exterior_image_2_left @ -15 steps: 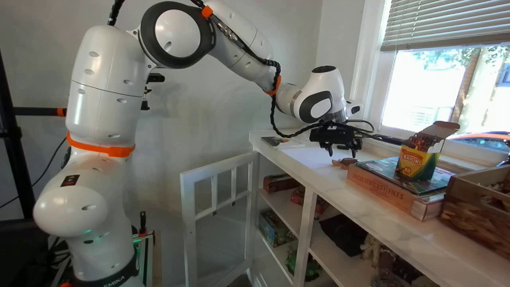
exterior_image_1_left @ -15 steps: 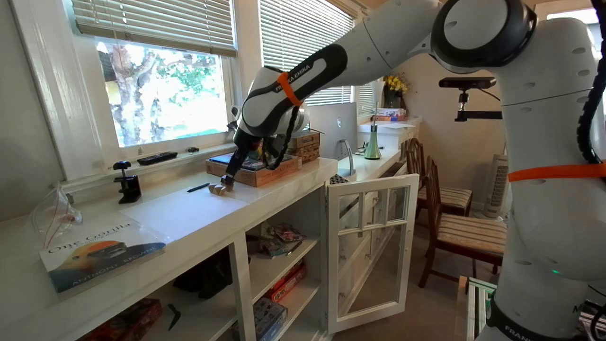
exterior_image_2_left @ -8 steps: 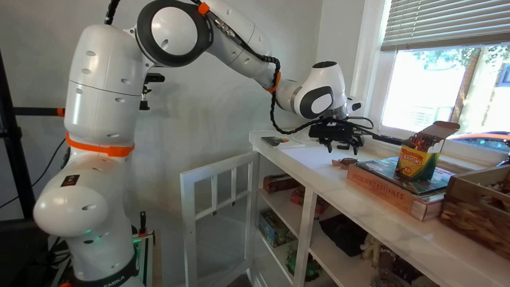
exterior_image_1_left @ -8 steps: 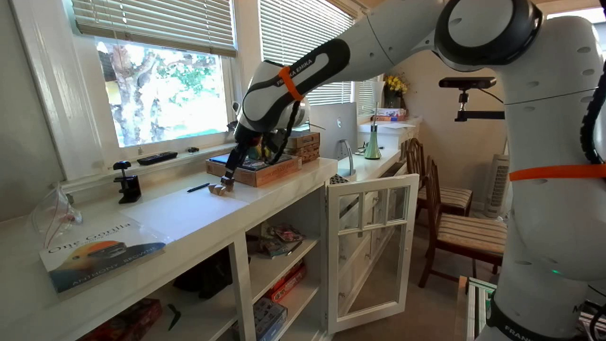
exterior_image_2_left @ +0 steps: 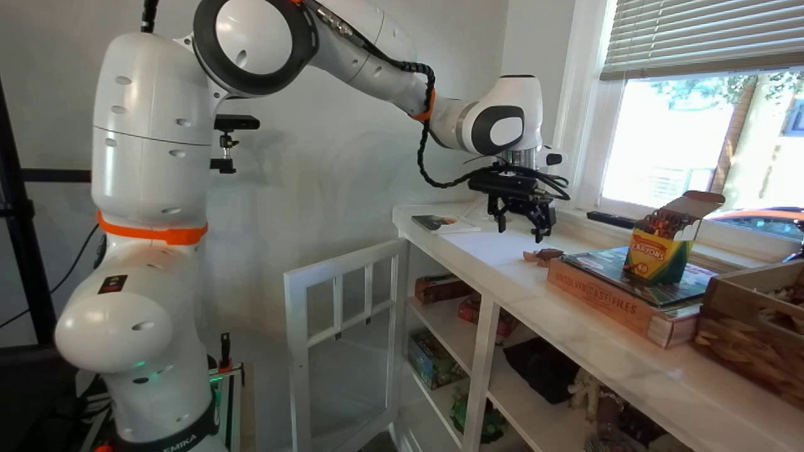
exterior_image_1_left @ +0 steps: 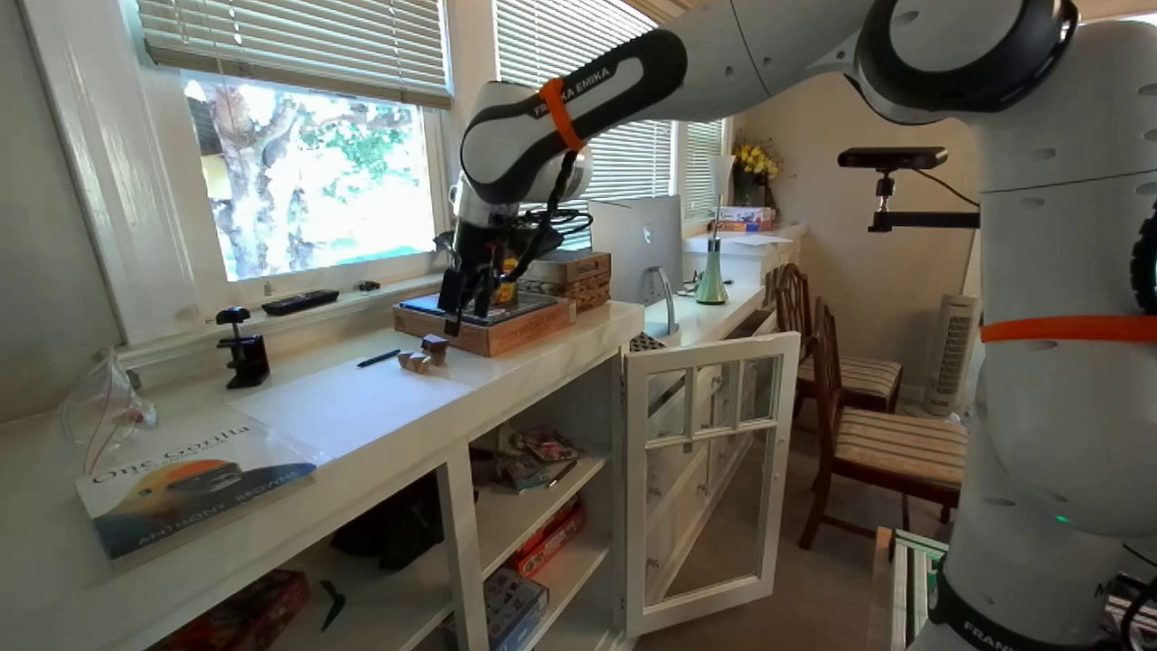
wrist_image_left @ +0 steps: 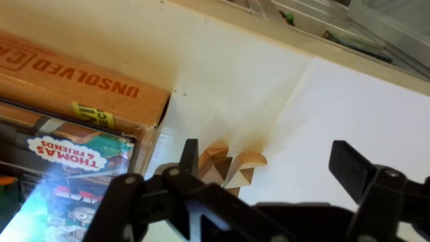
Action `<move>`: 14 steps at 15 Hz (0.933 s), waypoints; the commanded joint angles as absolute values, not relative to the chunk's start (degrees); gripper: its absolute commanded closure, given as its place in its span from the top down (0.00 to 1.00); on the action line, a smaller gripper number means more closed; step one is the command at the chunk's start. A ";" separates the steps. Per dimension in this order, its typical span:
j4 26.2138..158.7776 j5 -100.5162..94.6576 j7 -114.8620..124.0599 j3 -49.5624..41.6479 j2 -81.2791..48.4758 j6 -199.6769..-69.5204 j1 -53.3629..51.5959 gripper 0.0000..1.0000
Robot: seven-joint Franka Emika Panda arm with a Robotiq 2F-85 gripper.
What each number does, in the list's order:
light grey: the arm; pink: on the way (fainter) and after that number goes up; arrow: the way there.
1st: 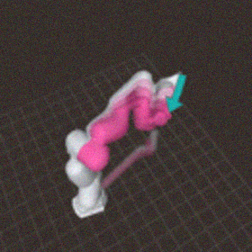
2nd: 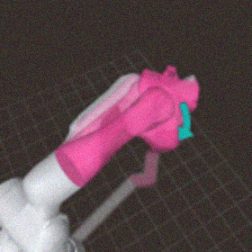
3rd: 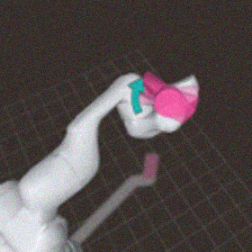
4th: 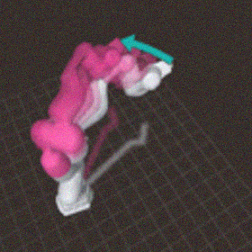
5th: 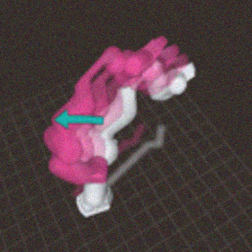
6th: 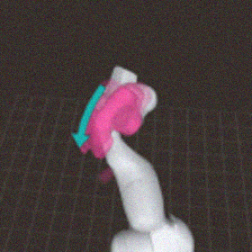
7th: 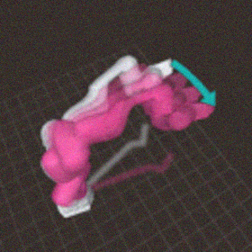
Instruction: Put the light brown block on the other blocks
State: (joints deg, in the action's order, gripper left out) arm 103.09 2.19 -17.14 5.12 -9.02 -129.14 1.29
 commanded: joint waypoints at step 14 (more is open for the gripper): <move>101.66 -0.41 20.08 3.82 -12.48 -130.61 -5.93 1.00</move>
State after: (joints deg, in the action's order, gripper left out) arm 101.76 1.70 14.70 4.93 -11.02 -127.62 -4.33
